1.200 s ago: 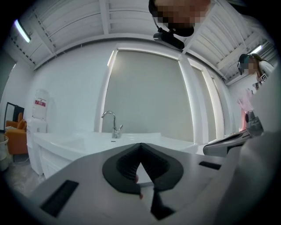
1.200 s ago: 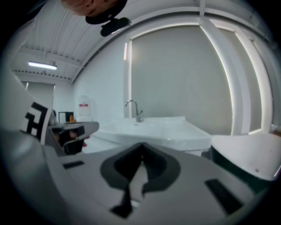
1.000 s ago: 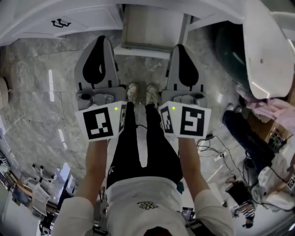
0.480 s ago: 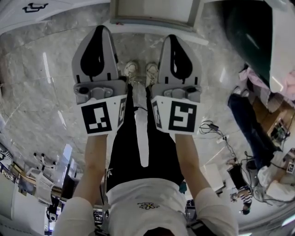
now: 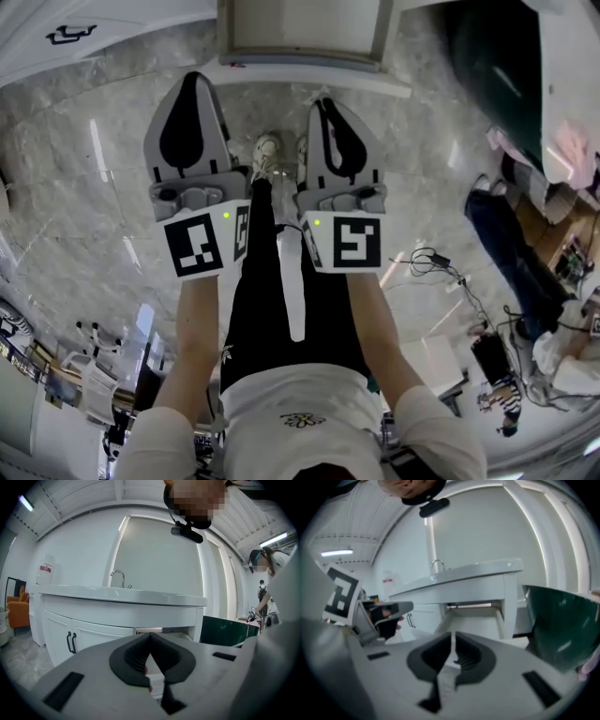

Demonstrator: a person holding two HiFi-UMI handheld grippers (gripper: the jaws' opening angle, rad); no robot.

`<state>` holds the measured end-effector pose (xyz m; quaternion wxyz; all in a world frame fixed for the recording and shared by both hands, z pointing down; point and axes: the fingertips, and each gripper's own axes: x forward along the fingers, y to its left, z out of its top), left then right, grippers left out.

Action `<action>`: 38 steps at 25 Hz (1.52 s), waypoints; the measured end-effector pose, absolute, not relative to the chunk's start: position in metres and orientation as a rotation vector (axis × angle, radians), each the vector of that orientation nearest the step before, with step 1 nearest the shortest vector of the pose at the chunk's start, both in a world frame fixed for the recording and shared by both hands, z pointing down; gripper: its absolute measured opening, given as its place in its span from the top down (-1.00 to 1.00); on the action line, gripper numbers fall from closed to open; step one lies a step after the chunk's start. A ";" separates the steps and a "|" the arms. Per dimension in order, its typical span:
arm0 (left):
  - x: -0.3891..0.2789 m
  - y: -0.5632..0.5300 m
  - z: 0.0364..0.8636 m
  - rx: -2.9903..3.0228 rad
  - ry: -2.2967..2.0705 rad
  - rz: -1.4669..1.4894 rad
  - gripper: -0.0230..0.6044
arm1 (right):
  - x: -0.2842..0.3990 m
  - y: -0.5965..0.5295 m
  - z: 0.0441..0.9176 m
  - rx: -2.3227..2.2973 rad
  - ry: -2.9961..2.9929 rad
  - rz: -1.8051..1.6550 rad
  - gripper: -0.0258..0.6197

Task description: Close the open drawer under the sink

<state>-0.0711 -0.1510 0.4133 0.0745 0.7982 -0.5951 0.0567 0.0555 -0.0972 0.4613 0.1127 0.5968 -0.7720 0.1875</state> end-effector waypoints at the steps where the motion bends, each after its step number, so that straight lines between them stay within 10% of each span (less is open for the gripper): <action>1: -0.071 -0.151 0.413 2.394 -1.782 0.170 0.87 | 0.055 -0.095 0.465 1.739 -2.257 0.566 0.83; 11: -0.060 -0.148 0.420 2.414 -1.707 0.180 0.87 | 0.045 -0.103 0.522 1.669 -2.185 0.719 0.33; 38: -0.077 -0.157 0.445 2.354 -1.750 0.226 0.87 | 0.039 -0.137 0.599 1.765 -1.924 0.768 0.47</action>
